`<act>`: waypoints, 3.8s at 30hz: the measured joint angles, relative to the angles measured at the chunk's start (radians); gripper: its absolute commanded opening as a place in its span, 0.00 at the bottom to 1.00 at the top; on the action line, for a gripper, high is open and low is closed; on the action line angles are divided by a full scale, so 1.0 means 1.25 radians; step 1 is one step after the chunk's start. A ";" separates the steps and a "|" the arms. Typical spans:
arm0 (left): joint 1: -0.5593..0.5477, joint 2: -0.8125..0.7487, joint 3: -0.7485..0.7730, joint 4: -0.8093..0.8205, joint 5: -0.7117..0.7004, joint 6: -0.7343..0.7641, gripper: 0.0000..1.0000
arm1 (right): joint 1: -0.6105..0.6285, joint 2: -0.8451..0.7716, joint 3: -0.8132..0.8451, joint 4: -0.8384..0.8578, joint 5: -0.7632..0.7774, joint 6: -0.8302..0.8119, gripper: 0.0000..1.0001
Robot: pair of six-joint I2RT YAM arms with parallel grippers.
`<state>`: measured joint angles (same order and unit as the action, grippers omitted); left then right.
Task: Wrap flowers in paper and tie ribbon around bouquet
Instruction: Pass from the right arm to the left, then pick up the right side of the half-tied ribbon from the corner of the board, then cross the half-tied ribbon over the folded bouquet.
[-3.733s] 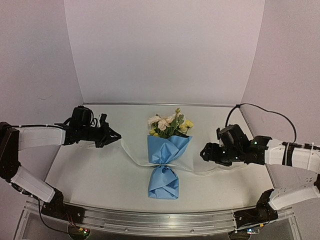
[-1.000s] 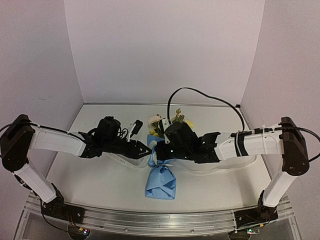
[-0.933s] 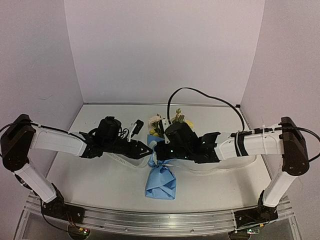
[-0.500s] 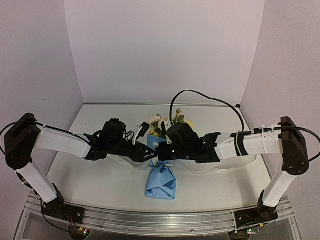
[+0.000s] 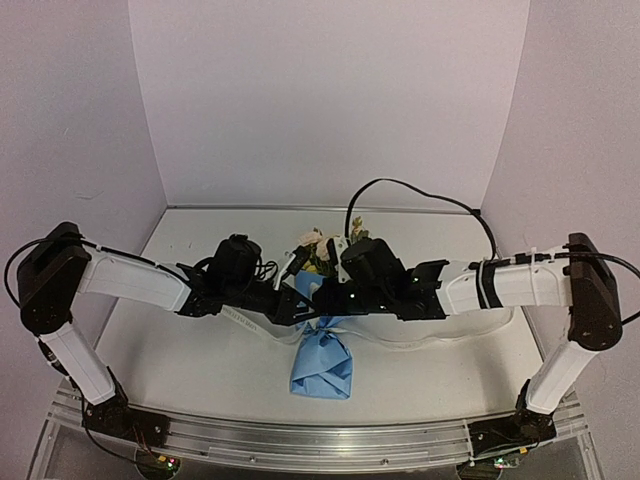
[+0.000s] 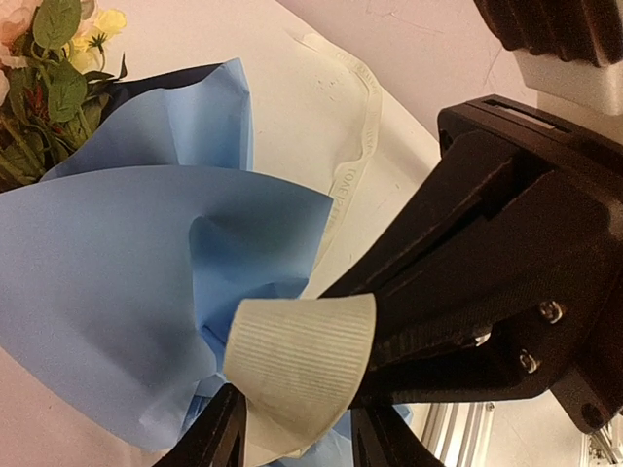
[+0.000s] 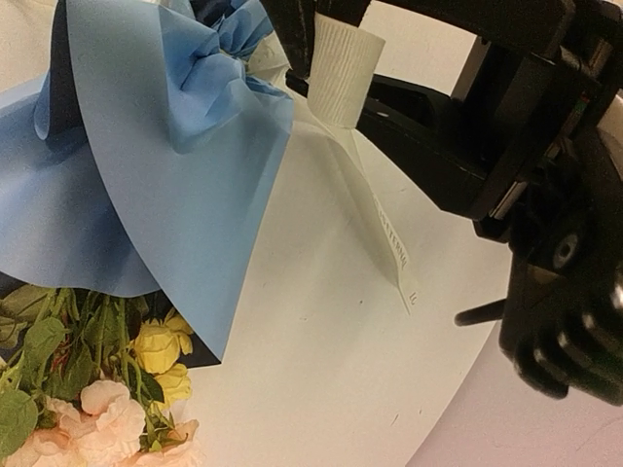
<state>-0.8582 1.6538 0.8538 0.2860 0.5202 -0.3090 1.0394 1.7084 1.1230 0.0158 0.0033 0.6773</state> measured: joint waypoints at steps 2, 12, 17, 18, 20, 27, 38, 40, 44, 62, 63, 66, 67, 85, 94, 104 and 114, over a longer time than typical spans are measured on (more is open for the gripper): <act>-0.003 0.007 0.008 -0.011 0.000 0.008 0.25 | -0.001 0.000 -0.003 0.000 -0.004 0.004 0.00; -0.017 0.018 0.034 -0.059 -0.029 0.059 0.00 | -0.006 -0.024 -0.036 0.005 0.008 0.029 0.58; -0.026 0.025 0.071 -0.093 -0.043 0.120 0.00 | -0.014 -0.118 -0.082 -0.076 0.066 0.059 0.76; -0.028 0.025 0.077 -0.100 -0.043 0.133 0.00 | -0.016 -0.146 -0.094 -0.096 0.083 0.068 0.77; -0.034 0.028 0.091 -0.113 -0.042 0.161 0.00 | -0.025 -0.206 -0.126 -0.137 0.121 0.099 0.77; -0.050 0.045 0.139 -0.178 -0.041 0.272 0.01 | -0.145 -0.401 -0.312 -0.340 0.234 0.264 0.78; -0.075 0.057 0.155 -0.221 -0.052 0.401 0.03 | -0.395 -0.445 -0.434 -0.474 0.204 0.374 0.77; -0.078 0.057 0.155 -0.225 -0.057 0.418 0.03 | -0.430 -0.418 -0.434 -0.470 0.188 0.375 0.73; -0.084 0.057 0.159 -0.244 -0.065 0.455 0.03 | -0.494 -0.346 -0.434 -0.444 0.154 0.370 0.67; -0.093 0.067 0.181 -0.291 -0.091 0.544 0.04 | -0.565 -0.179 -0.357 -0.389 0.143 0.314 0.00; -0.093 0.067 0.182 -0.292 -0.090 0.547 0.04 | -0.562 -0.180 -0.349 -0.394 0.145 0.309 0.00; -0.094 0.067 0.182 -0.292 -0.090 0.560 0.04 | -0.528 -0.200 -0.315 -0.416 0.148 0.296 0.00; -0.094 0.067 0.181 -0.292 -0.091 0.565 0.04 | -0.512 -0.214 -0.303 -0.422 0.146 0.295 0.00; -0.132 0.161 0.276 -0.336 -0.100 0.692 0.07 | -0.317 -0.100 0.182 -0.466 -0.019 0.278 0.00; -0.141 0.207 0.311 -0.356 -0.120 0.733 0.33 | -0.286 -0.083 0.283 -0.476 -0.058 0.291 0.00; -0.141 0.197 0.320 -0.330 -0.114 0.647 0.51 | -0.273 -0.083 0.311 -0.491 -0.065 0.290 0.00; -0.041 0.021 0.203 -0.146 0.032 0.419 0.56 | -0.240 -0.083 0.329 -0.502 -0.073 0.277 0.00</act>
<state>-0.9097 1.6797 1.1072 0.1031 0.5603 0.2142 0.7399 1.6048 1.5345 -0.6120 -0.0885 1.0236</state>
